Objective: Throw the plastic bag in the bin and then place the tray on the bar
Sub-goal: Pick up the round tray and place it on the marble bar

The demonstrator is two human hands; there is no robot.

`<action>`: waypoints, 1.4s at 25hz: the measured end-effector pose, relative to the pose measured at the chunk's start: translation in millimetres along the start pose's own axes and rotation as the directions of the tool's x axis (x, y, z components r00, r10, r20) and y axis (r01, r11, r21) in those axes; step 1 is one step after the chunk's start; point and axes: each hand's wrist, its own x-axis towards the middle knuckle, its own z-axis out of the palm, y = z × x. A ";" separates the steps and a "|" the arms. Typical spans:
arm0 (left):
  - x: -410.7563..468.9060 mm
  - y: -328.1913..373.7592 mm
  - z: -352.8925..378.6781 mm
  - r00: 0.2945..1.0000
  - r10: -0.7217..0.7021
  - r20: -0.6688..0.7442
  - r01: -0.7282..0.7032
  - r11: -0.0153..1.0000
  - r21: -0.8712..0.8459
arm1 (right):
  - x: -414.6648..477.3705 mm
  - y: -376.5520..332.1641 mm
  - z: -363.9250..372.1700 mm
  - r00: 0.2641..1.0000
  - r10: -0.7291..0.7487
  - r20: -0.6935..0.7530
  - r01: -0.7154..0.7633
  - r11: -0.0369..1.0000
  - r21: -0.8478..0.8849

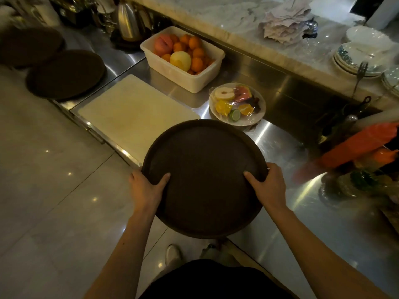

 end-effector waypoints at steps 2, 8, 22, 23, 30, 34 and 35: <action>0.7 -2.7 -17.7 0.997 -0.019 -0.078 0.016 0.999 -0.029 | 8.3 -18.5 6.7 0.998 -0.061 0.025 0.060 0.998 0.035; -1.2 -30.2 -87.0 0.937 -0.175 -0.301 0.141 0.981 -0.130 | 9.9 -95.8 50.0 0.964 -0.227 0.138 0.212 0.971 0.113; 41.3 -161.9 -289.2 0.780 -0.342 -0.524 0.214 0.933 -0.291 | -87.9 -297.7 213.2 0.797 -0.526 0.297 0.504 0.850 0.154; 45.1 -172.7 -303.9 0.767 -0.353 -0.536 0.217 0.929 -0.301 | -97.5 -311.9 225.2 0.783 -0.543 0.303 0.521 0.839 0.159; 78.1 -201.6 -354.0 0.704 -0.386 -0.596 0.230 0.918 -0.323 | -113.3 -374.8 285.3 0.736 -0.581 0.348 0.560 0.811 0.169; 122.7 -201.9 -361.8 0.699 -0.389 -0.600 0.232 0.917 -0.324 | -90.0 -405.0 317.2 0.740 -0.579 0.342 0.561 0.812 0.162; 138.1 -198.8 -362.5 0.700 -0.385 -0.601 0.232 0.919 -0.319 | -79.5 -412.5 327.3 0.743 -0.577 0.340 0.560 0.813 0.157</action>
